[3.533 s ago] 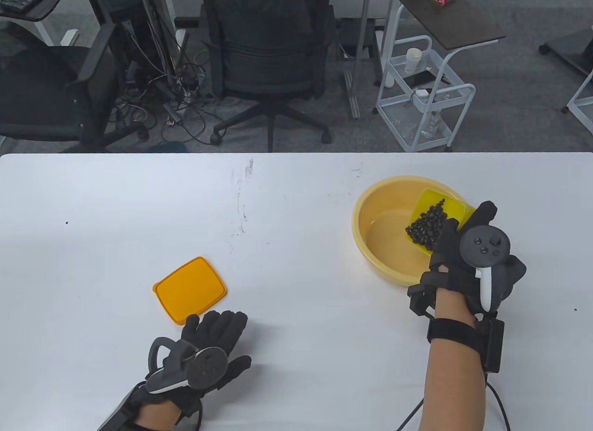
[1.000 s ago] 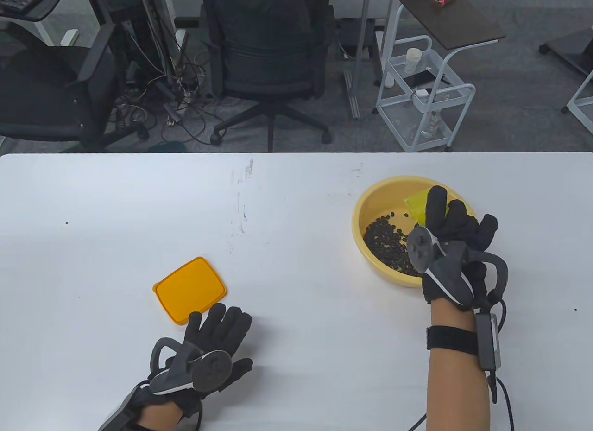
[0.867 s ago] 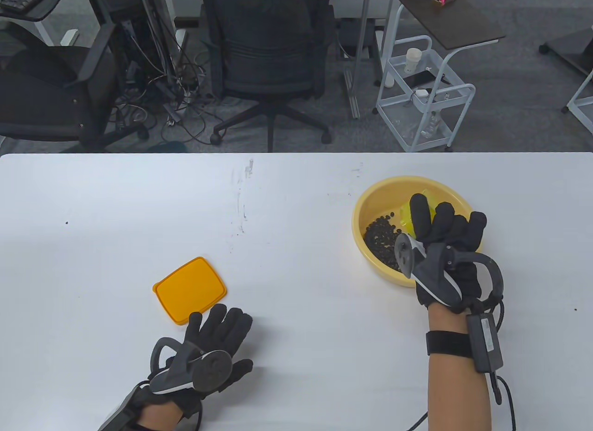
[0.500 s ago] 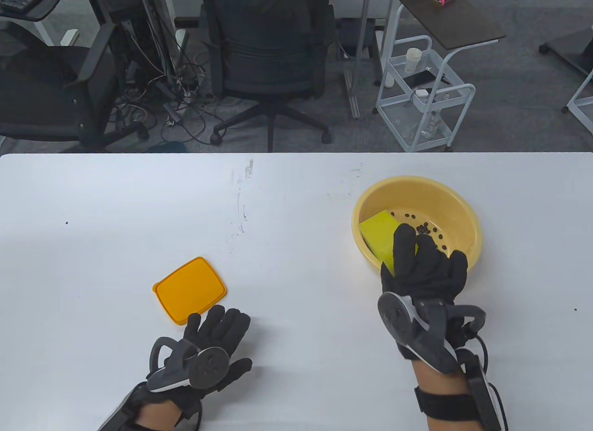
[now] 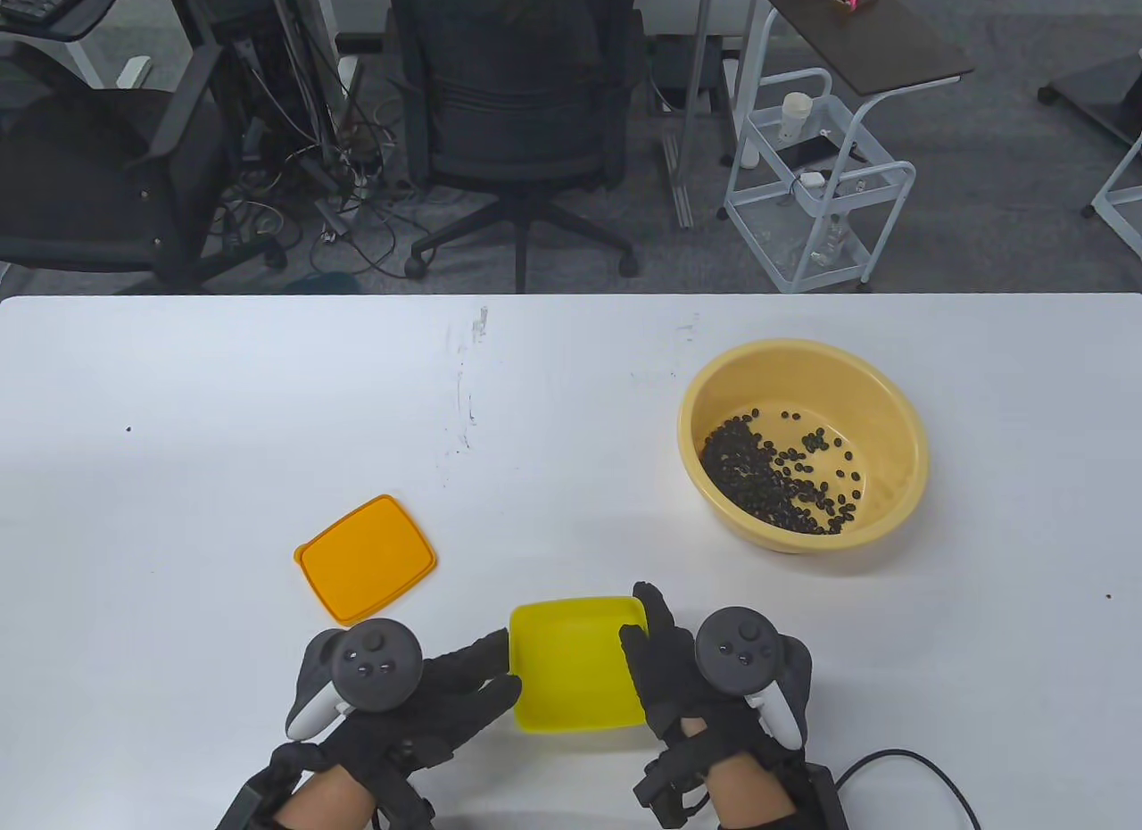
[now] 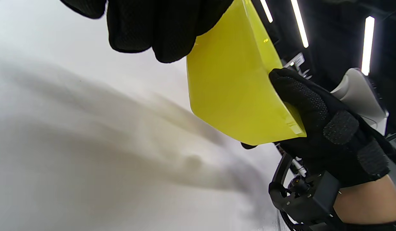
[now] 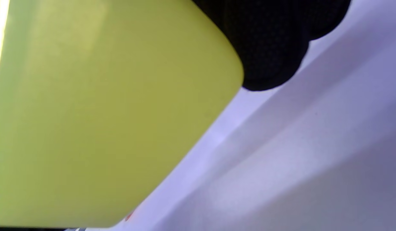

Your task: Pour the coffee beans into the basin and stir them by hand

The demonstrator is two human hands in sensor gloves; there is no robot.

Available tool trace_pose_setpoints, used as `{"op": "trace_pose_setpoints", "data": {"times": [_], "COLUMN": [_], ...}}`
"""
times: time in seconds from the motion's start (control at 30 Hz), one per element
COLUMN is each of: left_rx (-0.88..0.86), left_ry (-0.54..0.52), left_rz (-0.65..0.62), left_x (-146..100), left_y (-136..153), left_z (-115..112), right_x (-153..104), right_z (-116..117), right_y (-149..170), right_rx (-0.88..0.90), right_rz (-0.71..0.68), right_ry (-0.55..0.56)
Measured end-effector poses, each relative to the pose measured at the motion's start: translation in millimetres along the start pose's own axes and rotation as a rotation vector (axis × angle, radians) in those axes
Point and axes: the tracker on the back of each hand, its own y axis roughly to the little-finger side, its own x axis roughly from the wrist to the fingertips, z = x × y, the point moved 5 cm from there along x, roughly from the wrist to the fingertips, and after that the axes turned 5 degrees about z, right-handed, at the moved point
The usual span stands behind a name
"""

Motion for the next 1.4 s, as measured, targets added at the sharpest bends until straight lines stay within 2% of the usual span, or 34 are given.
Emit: {"op": "trace_pose_setpoints", "data": {"times": [0.07,0.1,0.17,0.27,0.33,0.4,0.5,0.57,0.63,0.7,0.8,0.97,1.17,1.4], "left_rx": [0.007,0.091,0.251,0.362,0.42,0.471,0.464,0.422,0.36,0.284,0.189,0.186,0.218,0.252], "left_ry": [-0.051,-0.13,-0.173,-0.227,-0.271,-0.357,-0.526,-0.623,-0.685,-0.731,-0.741,-0.713,-0.647,-0.62], "left_rz": [0.075,0.143,0.214,0.284,0.316,0.381,0.559,0.694,0.813,0.907,1.008,1.074,1.098,1.09], "left_x": [7.0,11.9,20.2,32.2,40.6,42.0,36.6,28.3,18.7,9.6,2.7,9.2,27.2,39.0], "left_y": [-2.0,-3.3,-7.3,-11.6,-13.6,-9.7,20.0,51.4,86.2,118.8,161.7,196.2,212.1,214.9], "left_z": [2.4,7.6,13.4,29.8,59.4,94.5,163.4,199.9,223.1,236.1,243.2,245.0,241.5,234.5], "right_x": [-3.0,-4.5,-5.6,-6.7,-12.9,-19.1,-25.7,-25.0,-22.4,-19.6,-16.6,-15.5,-15.2,-16.2], "right_z": [-0.2,2.1,8.6,13.3,9.6,2.5,-8.3,-12.8,-15.2,-14.9,-12.3,-10.6,-7.8,-7.2], "right_y": [-2.0,-3.8,-7.6,-12.7,-22.3,-28.0,-29.4,-26.0,-22.4,-18.9,-15.6,-15.4,-16.2,-15.8], "right_rx": [-0.017,-0.023,-0.027,-0.059,-0.06,-0.15,-0.359,-0.418,-0.408,-0.394,-0.418,-0.426,-0.436,-0.43], "right_rz": [-0.004,-0.011,-0.033,-0.074,-0.121,-0.141,-0.143,-0.117,-0.099,-0.079,-0.058,-0.053,-0.056,-0.054], "right_ry": [0.018,0.009,-0.018,-0.011,0.039,0.12,0.256,0.287,0.292,0.283,0.272,0.272,0.261,0.254]}}
